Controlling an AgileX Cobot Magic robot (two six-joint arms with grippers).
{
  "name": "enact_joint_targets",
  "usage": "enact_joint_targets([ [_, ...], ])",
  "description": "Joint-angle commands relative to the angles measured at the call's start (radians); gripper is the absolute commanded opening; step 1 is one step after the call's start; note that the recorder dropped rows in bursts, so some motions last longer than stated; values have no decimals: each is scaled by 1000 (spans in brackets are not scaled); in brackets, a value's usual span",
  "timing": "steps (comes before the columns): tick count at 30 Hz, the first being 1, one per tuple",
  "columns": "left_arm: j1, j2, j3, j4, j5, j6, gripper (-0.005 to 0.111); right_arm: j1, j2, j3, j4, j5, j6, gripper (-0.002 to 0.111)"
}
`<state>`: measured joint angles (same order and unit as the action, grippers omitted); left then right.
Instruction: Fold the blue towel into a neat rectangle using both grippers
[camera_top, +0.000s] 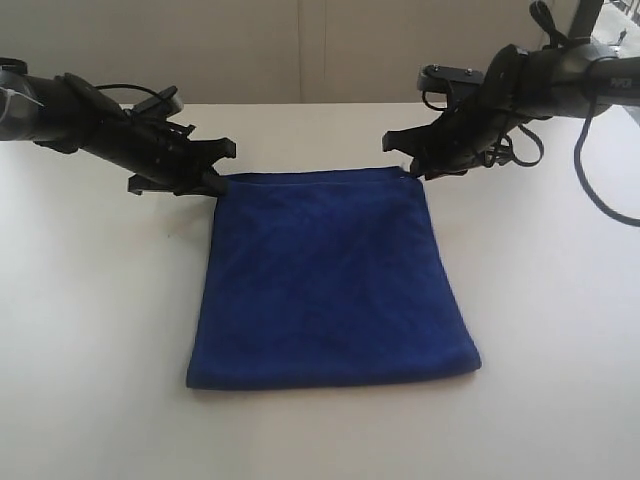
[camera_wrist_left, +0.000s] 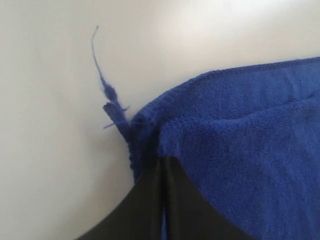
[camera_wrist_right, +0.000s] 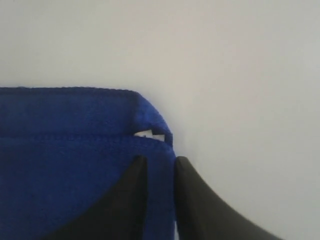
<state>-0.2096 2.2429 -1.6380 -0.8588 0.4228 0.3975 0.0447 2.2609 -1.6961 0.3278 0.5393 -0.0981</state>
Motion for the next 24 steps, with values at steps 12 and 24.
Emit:
enact_joint_targets([
  [12, -2, -14, -4, -8, 3, 2, 0, -6, 26, -6, -11, -64, 34, 39],
  [24, -2, -14, -4, -8, -4, 2, 0, -6, 34, -6, -11, -19, 34, 20],
])
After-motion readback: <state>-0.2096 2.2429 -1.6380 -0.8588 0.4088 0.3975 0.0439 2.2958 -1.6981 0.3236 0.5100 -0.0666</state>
